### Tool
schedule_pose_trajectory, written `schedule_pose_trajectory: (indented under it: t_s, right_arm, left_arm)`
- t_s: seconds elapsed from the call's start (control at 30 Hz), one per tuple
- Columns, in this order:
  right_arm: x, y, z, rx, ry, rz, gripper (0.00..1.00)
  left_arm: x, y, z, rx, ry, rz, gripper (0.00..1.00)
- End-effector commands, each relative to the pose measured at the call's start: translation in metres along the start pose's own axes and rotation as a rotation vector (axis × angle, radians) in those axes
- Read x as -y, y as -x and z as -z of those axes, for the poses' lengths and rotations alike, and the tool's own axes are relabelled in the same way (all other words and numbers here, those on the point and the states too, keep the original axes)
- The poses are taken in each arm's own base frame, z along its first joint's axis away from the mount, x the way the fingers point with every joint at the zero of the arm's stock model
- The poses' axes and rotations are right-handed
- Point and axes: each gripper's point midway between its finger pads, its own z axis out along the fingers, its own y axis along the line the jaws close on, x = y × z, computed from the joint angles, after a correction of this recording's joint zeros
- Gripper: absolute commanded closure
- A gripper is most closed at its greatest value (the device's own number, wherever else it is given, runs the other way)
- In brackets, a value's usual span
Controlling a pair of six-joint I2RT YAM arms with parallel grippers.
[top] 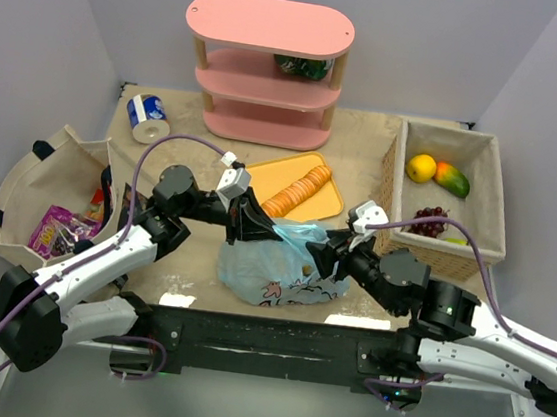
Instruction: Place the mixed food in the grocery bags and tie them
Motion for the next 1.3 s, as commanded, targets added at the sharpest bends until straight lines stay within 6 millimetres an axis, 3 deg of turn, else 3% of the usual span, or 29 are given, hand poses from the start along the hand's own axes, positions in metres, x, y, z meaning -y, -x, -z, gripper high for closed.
schedule_pose_trajectory:
  t_s: [0.0, 0.17, 0.33, 0.43, 0.47, 0.57, 0.8, 0.97, 1.27]
  right_arm:
    - [0.004, 0.008, -0.01, 0.041, -0.013, -0.025, 0.47]
    - [0.008, 0.011, -0.018, 0.059, 0.009, -0.026, 0.51]
    - [-0.008, 0.019, -0.019, 0.101, 0.111, 0.01, 0.62]
    - [-0.019, 0.023, -0.019, 0.119, 0.176, 0.031, 0.77]
    - [-0.024, 0.025, -0.018, 0.117, 0.203, 0.034, 0.88]
    - [-0.033, 0.029, -0.019, 0.103, 0.239, 0.036, 0.99]
    - [-0.058, 0.032, -0.019, 0.078, 0.359, 0.008, 1.0]
    - [-0.057, 0.037, -0.024, 0.082, 0.328, -0.043, 1.0]
    - [-0.046, 0.042, -0.034, 0.09, 0.237, -0.113, 1.0]
  left_arm:
    - [0.005, 0.004, -0.001, 0.009, -0.025, -0.041, 1.0]
    - [0.005, 0.002, -0.001, 0.006, -0.026, -0.039, 1.0]
    - [0.001, 0.001, 0.0, 0.005, -0.008, -0.036, 1.0]
    - [-0.003, 0.0, -0.001, 0.003, 0.009, -0.032, 1.0]
    - [-0.004, -0.001, -0.001, 0.002, 0.014, -0.027, 1.0]
    - [-0.016, -0.003, -0.001, -0.002, 0.077, -0.017, 1.0]
    - [-0.033, -0.005, 0.002, -0.011, 0.172, 0.004, 1.0]
    - [-0.028, -0.006, 0.001, -0.023, 0.14, -0.005, 0.99]
    - [-0.011, -0.011, -0.001, -0.032, 0.028, 0.001, 0.62]
